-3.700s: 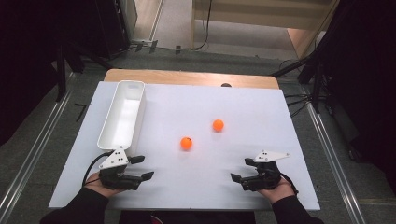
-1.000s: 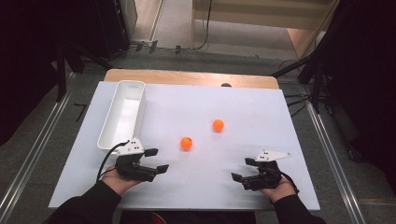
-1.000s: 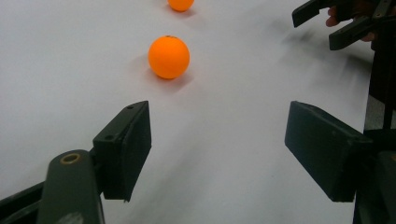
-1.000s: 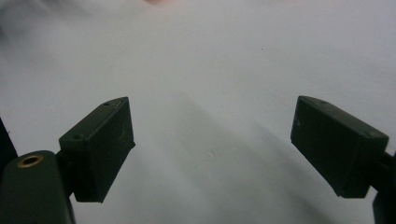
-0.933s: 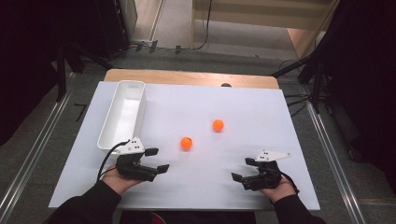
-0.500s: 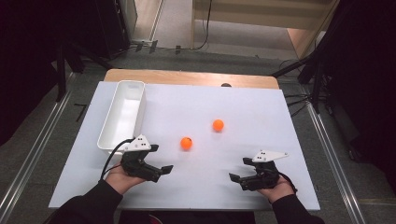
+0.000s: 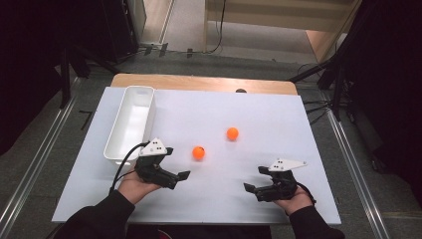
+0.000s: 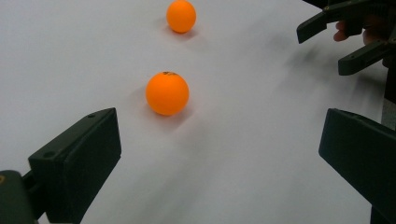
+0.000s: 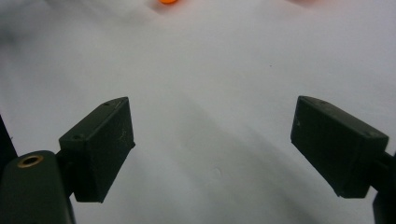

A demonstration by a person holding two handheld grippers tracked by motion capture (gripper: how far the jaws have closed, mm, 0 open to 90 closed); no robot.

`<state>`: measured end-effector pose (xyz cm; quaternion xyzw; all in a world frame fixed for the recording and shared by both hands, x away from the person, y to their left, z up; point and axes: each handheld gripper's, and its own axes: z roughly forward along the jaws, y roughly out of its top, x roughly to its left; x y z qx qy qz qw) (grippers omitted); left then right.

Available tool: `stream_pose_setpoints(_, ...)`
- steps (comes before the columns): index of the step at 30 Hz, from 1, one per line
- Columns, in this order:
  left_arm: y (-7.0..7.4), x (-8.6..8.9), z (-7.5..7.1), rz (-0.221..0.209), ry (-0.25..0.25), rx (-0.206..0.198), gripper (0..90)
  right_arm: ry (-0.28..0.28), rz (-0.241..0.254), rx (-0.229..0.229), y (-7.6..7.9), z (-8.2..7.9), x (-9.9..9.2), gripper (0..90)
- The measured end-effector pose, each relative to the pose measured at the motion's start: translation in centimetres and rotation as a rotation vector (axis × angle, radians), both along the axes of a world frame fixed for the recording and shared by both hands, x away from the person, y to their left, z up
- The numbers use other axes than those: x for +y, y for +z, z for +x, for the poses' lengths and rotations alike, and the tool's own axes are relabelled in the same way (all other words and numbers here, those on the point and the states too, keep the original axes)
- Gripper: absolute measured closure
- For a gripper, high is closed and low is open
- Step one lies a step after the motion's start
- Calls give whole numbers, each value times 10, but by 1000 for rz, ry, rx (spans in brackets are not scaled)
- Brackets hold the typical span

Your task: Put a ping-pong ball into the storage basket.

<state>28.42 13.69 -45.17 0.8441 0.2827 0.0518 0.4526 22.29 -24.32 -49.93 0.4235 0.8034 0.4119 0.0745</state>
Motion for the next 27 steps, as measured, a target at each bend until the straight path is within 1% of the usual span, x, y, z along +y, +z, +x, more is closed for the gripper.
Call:
stream_pose_setpoints(3, 1, -3, 4, 6, 1, -6, 0, -5, 2, 5, 0, 0, 0, 118)
stream_pose_setpoints(7, 3, -6, 8, -4, 11, -3, 0, -4, 2, 5, 0, 0, 0, 118)
stream_pose_setpoints(9, 3, -8, 9, 5, 10, -1, 0, 0, -3, 1, 0, 0, 0, 118)
stream_pose_setpoints(11, 3, -10, 10, 12, 14, -7, 0, -1, -3, 1, 0, 0, 0, 118)
stream_pose_setpoints(14, 3, -12, 13, 15, 22, -7, 0, -5, -7, 5, -1, 0, 0, 118)
stream_pose_setpoints(15, 3, -12, 14, 15, 24, -6, 0, -4, -8, 4, -1, 0, -1, 118)
stream_pose_setpoints(16, 3, -13, 15, 5, 30, -7, 0, -6, -6, 4, -1, -1, -1, 117)
stream_pose_setpoints(19, 4, -16, 18, 4, 38, -11, 0, -14, -3, 9, -1, -1, -1, 118)
stream_pose_setpoints(20, 4, -17, 19, -3, 41, -9, 0, -14, -3, 9, -1, -1, -1, 118)
stream_pose_setpoints(22, 4, -18, 21, -2, 47, -13, 0, -16, -3, 14, -1, -1, -2, 118)
stream_pose_setpoints(27, 4, -24, 26, 2, 52, -20, 0, -18, -1, 8, -1, -1, -2, 118)
